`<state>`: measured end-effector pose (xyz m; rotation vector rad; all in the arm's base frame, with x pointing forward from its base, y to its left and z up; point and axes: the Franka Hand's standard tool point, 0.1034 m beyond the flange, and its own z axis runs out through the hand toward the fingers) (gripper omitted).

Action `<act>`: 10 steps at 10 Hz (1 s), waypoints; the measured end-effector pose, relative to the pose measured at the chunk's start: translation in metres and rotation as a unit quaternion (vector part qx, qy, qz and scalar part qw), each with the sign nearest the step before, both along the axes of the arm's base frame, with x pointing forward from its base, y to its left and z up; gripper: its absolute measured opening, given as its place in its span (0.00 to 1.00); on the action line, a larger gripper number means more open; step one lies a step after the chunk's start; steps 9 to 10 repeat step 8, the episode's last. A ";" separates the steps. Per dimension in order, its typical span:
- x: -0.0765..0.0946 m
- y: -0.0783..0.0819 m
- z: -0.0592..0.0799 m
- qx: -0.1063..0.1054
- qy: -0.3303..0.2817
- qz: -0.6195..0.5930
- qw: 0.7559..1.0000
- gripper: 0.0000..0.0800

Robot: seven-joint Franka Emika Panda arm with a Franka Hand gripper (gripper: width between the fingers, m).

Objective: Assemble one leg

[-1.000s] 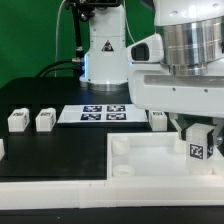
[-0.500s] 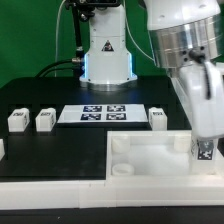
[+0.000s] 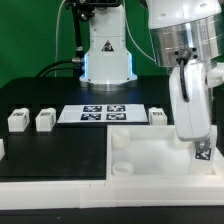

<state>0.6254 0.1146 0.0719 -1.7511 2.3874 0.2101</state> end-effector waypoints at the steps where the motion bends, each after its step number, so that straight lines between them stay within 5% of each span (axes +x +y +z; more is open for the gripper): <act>1: 0.000 0.000 0.000 0.000 0.000 0.000 1.000 0.67; 4: -0.002 0.007 0.005 0.002 -0.002 0.006 1.000 0.80; 7: 0.005 0.026 0.039 0.013 -0.017 0.016 1.000 0.81; 10: 0.005 0.025 0.037 0.012 -0.019 0.018 1.000 0.81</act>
Offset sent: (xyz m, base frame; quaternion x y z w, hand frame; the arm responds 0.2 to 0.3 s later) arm -0.0209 0.0163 0.0174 -0.0079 -0.0095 -0.0019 0.9999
